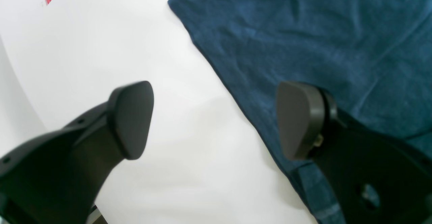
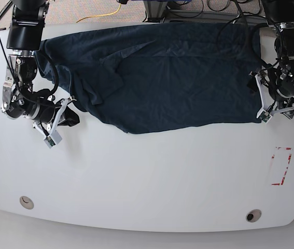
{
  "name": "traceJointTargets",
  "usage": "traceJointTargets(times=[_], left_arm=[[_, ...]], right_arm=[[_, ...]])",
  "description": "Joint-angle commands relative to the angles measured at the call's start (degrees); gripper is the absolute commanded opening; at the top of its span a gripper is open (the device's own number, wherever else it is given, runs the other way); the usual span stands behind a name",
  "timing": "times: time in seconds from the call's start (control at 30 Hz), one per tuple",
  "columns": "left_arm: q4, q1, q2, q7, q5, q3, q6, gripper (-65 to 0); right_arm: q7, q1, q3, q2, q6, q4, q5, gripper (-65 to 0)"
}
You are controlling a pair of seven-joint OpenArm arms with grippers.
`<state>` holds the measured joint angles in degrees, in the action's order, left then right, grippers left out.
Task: Layout the t-shirt on the table in an organized manner, then fold the t-shirt properly
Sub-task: 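Hold the pinched side fabric with the right gripper and tug it flat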
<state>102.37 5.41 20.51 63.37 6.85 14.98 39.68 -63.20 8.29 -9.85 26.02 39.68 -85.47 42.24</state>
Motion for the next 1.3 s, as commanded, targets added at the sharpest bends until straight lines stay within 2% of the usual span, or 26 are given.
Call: traceJointTargets(times=[0.0,0.17,0.23,0.3,0.6,0.8,1.27], left_arm=[[0.8,-0.7,0.9,-0.8,0.0,0.3,-0.3,-12.5],[0.8,-0.7,0.9,-0.8,0.0,0.3,-0.3,-12.5],[0.8,-0.7,0.9,-0.8,0.0,0.3,-0.3,-12.5],[0.8,-0.7,0.9,-0.8,0.0,0.3,-0.3,-12.5],[-3.0,-1.0,0.9,-1.9,0.0,0.3,-0.2,-12.5],[-3.7,-0.8,1.0,-3.2,0.0,0.3,-0.2,-12.5],[-3.5,-0.9,1.1,-3.2,0.0,0.4,-0.2,-12.5]], right_arm=[[0.7,1.0,-0.4,1.0,0.3,-0.9,0.6,-62.9],[0.9,0.5,-0.4,0.8,0.3,0.0,0.4,-47.9],[1.5,-0.2,-0.4,0.8,0.3,2.0,0.4,-39.8],[2.9,-0.4,-0.4,0.8,0.3,3.7,0.4,-38.0],[7.5,-0.1,-0.3,1.0,0.3,12.5,0.4,-48.0],[9.4,0.0,0.0,1.1,0.3,14.7,0.4,-48.4],[9.2,-0.6,0.0,0.8,0.3,14.3,0.6,-49.0]])
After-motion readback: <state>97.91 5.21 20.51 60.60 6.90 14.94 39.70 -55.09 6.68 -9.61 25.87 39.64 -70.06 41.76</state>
